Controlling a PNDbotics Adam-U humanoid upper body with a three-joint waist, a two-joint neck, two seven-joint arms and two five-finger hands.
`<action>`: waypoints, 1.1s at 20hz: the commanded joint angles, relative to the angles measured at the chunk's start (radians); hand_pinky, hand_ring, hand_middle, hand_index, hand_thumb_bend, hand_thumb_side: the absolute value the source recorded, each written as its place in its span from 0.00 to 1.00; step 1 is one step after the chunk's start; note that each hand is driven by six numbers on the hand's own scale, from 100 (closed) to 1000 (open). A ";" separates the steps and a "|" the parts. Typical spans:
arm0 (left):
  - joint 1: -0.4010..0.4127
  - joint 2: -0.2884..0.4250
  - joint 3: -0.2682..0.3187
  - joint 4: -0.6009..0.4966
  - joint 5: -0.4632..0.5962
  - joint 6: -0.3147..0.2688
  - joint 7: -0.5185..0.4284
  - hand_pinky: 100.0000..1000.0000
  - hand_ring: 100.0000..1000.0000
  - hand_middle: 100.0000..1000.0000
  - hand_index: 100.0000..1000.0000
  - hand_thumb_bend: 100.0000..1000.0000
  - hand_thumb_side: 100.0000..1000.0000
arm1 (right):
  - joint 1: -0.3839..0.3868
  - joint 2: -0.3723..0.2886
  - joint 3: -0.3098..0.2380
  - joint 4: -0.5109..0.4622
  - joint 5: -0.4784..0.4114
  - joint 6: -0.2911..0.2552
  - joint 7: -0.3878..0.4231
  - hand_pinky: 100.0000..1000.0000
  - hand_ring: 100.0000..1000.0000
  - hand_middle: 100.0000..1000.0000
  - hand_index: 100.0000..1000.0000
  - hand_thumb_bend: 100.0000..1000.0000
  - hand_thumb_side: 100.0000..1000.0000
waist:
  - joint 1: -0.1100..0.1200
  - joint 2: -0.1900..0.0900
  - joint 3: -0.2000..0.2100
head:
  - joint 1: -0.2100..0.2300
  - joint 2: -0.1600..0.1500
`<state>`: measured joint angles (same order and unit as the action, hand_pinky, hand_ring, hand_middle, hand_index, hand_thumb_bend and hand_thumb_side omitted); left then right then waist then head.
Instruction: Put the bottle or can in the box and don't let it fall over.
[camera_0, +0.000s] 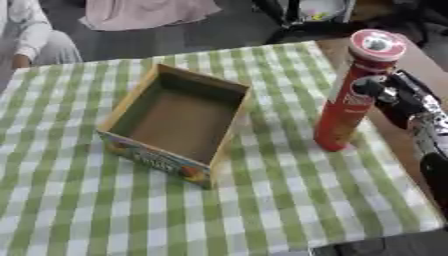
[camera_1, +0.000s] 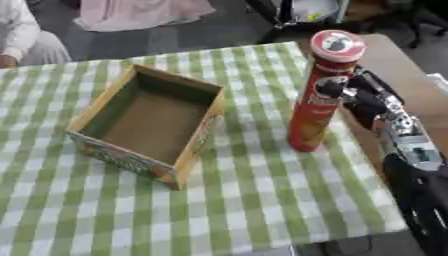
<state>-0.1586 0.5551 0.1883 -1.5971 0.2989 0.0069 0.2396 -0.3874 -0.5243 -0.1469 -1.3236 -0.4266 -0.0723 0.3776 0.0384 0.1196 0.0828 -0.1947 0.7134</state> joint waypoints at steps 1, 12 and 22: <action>-0.010 0.023 0.007 -0.012 0.002 -0.001 -0.003 0.83 0.70 0.70 0.70 0.57 0.40 | -0.020 -0.017 -0.004 -0.022 -0.010 -0.003 0.010 0.64 0.94 0.99 0.88 1.00 0.32 | -0.001 -0.007 0.002 | -0.001 -0.008; -0.009 0.020 0.007 -0.011 0.002 0.000 -0.004 0.83 0.70 0.70 0.70 0.57 0.40 | -0.012 -0.016 -0.004 -0.027 0.001 -0.012 0.022 0.64 0.96 1.00 0.89 1.00 0.34 | -0.001 -0.005 0.002 | -0.001 -0.011; -0.009 0.019 0.007 -0.011 0.002 0.000 -0.008 0.83 0.70 0.70 0.70 0.56 0.40 | -0.008 -0.016 -0.003 -0.038 0.007 -0.026 0.039 0.65 0.97 1.00 0.91 1.00 0.38 | -0.001 -0.003 0.002 | -0.002 -0.012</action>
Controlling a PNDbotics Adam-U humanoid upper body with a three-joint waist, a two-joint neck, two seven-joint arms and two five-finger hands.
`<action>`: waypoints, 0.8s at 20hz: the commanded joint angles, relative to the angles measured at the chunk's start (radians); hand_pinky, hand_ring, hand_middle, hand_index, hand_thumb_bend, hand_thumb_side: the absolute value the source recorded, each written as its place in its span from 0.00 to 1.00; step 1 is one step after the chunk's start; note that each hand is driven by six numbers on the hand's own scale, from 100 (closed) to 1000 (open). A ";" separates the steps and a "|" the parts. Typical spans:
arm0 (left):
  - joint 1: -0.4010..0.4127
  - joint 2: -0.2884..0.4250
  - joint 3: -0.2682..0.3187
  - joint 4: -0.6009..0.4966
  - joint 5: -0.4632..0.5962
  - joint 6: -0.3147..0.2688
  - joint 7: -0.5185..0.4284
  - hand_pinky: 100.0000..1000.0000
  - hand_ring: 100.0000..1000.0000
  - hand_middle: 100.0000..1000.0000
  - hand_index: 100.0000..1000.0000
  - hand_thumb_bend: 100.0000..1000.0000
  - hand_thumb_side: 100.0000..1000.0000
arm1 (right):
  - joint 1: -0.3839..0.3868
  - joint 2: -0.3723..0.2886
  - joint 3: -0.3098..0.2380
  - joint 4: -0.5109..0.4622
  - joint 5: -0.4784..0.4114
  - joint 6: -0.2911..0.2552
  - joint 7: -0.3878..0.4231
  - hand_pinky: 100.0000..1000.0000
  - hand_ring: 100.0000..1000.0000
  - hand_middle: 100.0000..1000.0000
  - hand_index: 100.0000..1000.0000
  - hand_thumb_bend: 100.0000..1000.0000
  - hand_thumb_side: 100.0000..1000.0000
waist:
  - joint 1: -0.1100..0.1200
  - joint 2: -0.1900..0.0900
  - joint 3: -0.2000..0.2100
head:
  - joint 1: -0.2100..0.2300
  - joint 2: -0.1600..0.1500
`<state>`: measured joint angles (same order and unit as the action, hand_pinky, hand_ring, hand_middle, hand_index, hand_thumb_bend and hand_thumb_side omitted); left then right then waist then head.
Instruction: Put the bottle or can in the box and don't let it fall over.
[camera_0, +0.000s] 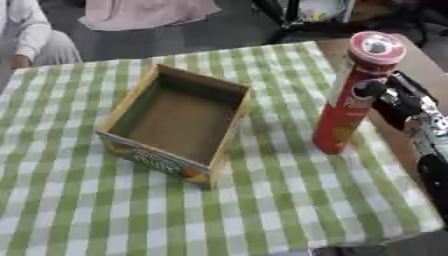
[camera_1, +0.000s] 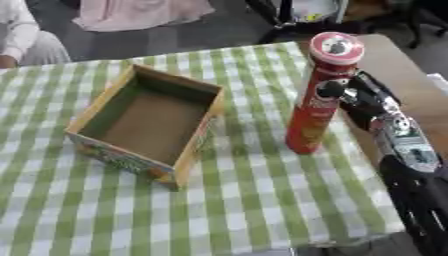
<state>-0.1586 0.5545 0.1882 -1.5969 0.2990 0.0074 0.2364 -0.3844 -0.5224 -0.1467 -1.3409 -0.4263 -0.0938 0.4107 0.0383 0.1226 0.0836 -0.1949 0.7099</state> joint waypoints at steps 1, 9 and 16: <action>-0.009 0.019 0.006 -0.011 0.002 -0.001 -0.005 0.83 0.70 0.70 0.70 0.56 0.40 | -0.012 -0.017 -0.003 -0.020 0.009 -0.004 0.006 0.65 0.97 1.00 0.91 1.00 0.38 | -0.001 -0.006 0.001 | -0.001 -0.009; -0.009 0.018 0.007 -0.012 0.002 -0.001 -0.005 0.83 0.70 0.70 0.70 0.56 0.41 | -0.022 -0.004 0.002 -0.018 0.030 0.001 0.000 0.64 0.96 1.00 0.90 1.00 0.39 | -0.001 -0.006 0.002 | 0.000 -0.010; -0.010 0.016 0.008 -0.012 0.003 -0.001 -0.005 0.83 0.70 0.70 0.70 0.56 0.41 | -0.030 0.007 0.008 -0.018 0.042 0.010 -0.006 0.63 0.94 0.99 0.90 1.00 0.39 | -0.001 -0.005 0.004 | -0.001 -0.010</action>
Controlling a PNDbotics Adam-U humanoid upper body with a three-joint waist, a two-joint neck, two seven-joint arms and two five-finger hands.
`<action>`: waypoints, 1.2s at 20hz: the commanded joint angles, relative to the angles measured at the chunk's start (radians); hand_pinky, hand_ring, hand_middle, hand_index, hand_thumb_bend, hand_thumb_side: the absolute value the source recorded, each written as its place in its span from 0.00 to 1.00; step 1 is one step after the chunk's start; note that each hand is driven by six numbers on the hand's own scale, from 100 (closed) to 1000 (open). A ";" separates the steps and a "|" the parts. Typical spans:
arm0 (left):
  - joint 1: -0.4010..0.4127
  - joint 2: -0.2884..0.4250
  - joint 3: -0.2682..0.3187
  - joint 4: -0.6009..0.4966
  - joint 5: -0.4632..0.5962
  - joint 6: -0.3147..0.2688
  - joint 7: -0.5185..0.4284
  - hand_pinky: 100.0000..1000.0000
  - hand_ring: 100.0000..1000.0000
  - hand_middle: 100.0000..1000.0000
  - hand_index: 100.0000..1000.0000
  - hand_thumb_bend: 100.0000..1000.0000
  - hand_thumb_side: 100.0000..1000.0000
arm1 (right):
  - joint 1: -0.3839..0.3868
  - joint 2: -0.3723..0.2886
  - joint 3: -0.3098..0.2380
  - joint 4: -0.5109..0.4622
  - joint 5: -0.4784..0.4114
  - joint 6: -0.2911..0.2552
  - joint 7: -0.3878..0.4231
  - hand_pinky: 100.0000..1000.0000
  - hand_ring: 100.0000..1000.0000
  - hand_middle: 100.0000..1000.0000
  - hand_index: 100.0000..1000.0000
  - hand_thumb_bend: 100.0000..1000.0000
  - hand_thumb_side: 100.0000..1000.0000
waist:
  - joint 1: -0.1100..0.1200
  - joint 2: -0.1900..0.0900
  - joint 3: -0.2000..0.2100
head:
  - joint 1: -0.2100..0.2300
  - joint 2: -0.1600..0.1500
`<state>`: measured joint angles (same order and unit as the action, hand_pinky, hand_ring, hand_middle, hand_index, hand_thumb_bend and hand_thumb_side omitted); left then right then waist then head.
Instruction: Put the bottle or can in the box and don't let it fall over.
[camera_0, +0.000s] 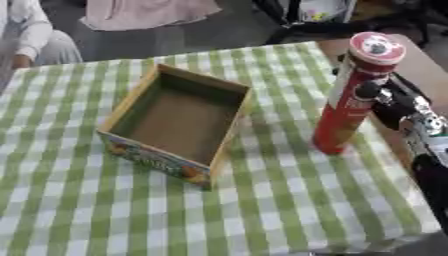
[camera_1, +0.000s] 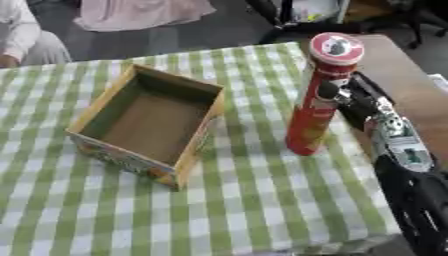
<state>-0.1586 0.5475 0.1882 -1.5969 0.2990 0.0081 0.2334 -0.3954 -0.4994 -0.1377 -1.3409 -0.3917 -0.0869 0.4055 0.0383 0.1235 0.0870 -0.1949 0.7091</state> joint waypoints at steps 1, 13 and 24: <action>-0.010 0.023 0.008 -0.012 0.003 -0.002 -0.002 0.83 0.70 0.70 0.70 0.56 0.41 | -0.019 -0.014 -0.001 -0.019 0.008 0.004 -0.001 0.63 0.94 0.99 0.90 1.00 0.39 | -0.001 -0.006 0.001 | -0.001 -0.009; -0.011 0.022 0.008 -0.011 0.003 -0.001 -0.001 0.83 0.70 0.70 0.70 0.55 0.41 | -0.022 -0.002 0.001 -0.022 -0.009 0.016 -0.012 0.59 0.89 0.96 0.87 1.00 0.38 | -0.001 -0.006 0.000 | -0.002 -0.012; -0.009 0.021 0.009 -0.009 0.003 -0.001 -0.002 0.84 0.70 0.70 0.70 0.55 0.41 | -0.023 0.002 0.004 -0.031 -0.030 0.025 -0.022 0.45 0.78 0.86 0.83 1.00 0.35 | -0.001 -0.006 0.000 | -0.002 -0.011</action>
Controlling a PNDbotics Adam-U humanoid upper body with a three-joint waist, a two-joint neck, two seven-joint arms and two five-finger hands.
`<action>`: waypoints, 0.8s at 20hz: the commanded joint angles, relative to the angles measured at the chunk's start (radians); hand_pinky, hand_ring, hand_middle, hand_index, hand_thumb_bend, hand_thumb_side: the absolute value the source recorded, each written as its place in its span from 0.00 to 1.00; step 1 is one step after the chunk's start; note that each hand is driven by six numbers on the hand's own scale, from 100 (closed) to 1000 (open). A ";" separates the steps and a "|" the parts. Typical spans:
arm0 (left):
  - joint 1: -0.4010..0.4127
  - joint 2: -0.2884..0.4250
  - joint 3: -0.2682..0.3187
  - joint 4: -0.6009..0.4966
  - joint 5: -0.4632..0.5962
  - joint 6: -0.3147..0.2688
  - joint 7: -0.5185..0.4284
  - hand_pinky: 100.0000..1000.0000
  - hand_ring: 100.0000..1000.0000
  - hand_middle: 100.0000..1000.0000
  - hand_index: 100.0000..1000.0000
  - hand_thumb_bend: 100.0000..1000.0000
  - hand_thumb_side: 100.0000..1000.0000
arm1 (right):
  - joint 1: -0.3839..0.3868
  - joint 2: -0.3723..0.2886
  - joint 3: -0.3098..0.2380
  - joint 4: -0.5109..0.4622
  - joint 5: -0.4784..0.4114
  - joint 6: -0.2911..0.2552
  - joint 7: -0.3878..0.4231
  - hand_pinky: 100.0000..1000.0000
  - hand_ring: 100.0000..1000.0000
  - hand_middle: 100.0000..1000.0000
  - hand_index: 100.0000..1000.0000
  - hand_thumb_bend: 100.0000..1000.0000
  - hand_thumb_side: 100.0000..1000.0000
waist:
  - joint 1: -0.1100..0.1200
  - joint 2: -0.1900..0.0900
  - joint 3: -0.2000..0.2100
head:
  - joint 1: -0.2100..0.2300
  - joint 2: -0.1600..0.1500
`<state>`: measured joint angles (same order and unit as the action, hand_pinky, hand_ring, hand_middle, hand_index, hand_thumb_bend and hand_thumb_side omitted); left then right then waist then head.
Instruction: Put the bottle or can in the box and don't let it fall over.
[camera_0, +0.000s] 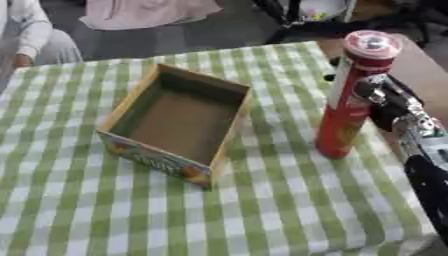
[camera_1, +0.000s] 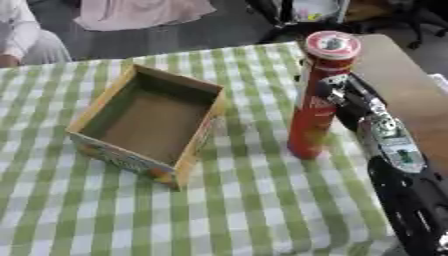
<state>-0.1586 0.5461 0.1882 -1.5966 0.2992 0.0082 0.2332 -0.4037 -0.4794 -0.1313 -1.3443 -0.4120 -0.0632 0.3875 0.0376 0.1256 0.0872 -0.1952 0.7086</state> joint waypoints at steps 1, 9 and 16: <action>-0.009 0.022 0.009 -0.009 0.003 -0.001 -0.002 0.84 0.70 0.70 0.70 0.55 0.41 | -0.015 -0.017 -0.002 -0.028 -0.011 0.002 -0.005 0.41 0.76 0.85 0.82 1.00 0.35 | 0.000 -0.008 0.000 | -0.002 -0.011; -0.009 0.023 0.009 -0.009 0.003 -0.001 -0.003 0.84 0.70 0.70 0.70 0.54 0.41 | -0.013 -0.014 -0.002 -0.031 0.008 0.007 -0.028 0.30 0.66 0.74 0.71 1.00 0.33 | 0.001 -0.007 0.000 | 0.000 -0.012; -0.009 0.023 0.009 -0.010 0.004 -0.002 -0.004 0.84 0.70 0.70 0.70 0.54 0.42 | -0.012 -0.013 0.000 -0.034 0.026 0.008 -0.090 0.15 0.47 0.54 0.55 0.99 0.30 | 0.001 -0.006 -0.001 | 0.000 -0.012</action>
<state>-0.1586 0.5459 0.1882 -1.5965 0.3026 0.0077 0.2323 -0.4033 -0.4767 -0.1281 -1.3542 -0.3926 -0.0535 0.3097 0.0391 0.1275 0.0871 -0.1951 0.7085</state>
